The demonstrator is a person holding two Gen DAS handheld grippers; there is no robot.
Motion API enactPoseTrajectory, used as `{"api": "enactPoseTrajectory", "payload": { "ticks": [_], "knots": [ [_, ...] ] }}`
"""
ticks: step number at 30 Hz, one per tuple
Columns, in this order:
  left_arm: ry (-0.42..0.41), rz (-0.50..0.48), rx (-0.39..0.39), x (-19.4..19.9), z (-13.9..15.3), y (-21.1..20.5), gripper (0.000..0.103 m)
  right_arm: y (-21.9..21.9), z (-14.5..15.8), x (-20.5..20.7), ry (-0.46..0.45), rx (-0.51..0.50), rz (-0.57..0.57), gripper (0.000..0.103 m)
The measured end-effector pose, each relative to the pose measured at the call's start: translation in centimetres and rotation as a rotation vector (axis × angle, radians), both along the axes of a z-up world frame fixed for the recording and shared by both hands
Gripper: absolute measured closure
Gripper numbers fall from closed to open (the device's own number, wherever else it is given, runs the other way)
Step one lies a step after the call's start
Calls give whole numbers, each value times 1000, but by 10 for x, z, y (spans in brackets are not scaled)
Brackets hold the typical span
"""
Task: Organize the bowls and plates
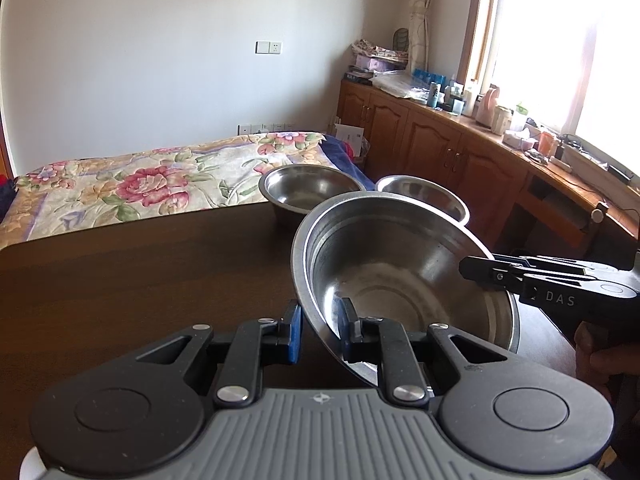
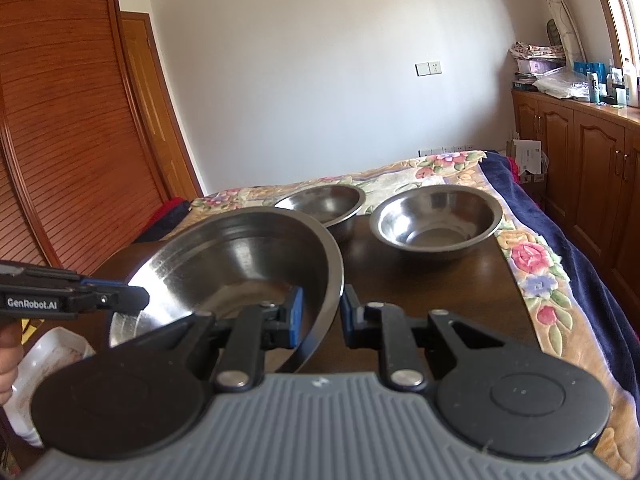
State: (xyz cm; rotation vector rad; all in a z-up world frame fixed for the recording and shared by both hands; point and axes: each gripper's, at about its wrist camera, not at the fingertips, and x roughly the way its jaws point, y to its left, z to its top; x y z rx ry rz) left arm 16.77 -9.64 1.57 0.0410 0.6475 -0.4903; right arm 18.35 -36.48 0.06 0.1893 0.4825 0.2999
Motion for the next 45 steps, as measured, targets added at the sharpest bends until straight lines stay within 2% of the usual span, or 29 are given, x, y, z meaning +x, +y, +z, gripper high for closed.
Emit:
{"api": "enactPoseTrajectory", "payload": {
  "ticks": [22, 45],
  "knots": [
    [5, -4, -30, -44, -10, 29, 82, 23, -4, -36, 14, -29, 16, 81],
    [15, -15, -57, -65, -18, 47, 82, 39, -1, -64, 11, -75, 22, 81]
  ]
}}
